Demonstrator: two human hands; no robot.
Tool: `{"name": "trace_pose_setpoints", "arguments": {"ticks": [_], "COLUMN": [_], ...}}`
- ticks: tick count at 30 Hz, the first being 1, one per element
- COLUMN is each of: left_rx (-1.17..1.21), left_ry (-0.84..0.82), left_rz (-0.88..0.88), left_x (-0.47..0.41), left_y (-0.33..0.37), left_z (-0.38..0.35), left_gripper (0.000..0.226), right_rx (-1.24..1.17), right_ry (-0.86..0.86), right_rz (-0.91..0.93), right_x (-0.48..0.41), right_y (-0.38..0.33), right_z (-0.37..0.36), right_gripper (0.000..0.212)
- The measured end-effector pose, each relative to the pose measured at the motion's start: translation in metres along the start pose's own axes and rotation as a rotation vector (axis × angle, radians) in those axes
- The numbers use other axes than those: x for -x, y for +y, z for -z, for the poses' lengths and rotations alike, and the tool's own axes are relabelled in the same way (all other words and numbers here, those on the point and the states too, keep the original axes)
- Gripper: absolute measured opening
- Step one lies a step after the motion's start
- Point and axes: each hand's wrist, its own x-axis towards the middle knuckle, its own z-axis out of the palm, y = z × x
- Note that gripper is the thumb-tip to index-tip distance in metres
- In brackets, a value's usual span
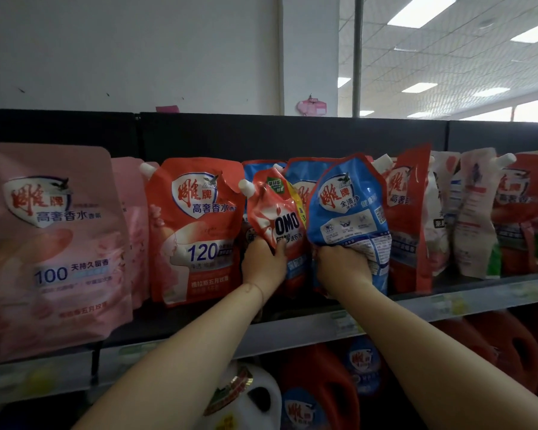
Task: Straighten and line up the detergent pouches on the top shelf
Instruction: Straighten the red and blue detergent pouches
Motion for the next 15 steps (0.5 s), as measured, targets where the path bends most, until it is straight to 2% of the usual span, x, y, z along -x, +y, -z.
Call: {"name": "trace_pose_setpoints", "arguments": {"ticks": [4, 8, 11, 15], "left_rx": [0.055, 0.126, 0.126, 0.154], "left_ry": [-0.033, -0.096, -0.047, 0.093], "left_rz": [-0.091, -0.093, -0.051, -0.056], "left_x": [0.009, 0.017, 0.017, 0.02], "left_y": [-0.008, -0.017, -0.03, -0.044], "left_z": [0.027, 0.057, 0.082, 0.114], "left_gripper": [0.028, 0.019, 0.032, 0.035], "right_rx": [0.002, 0.043, 0.043, -0.023], "right_ry": [0.011, 0.031, 0.004, -0.032], "right_rz": [-0.006, -0.001, -0.013, -0.014], "right_x": [-0.003, -0.005, -0.006, -0.002], "right_y": [-0.006, -0.009, -0.015, -0.028], "right_z": [-0.001, -0.006, -0.007, -0.003], "right_gripper": [0.016, 0.018, 0.018, 0.022]}}
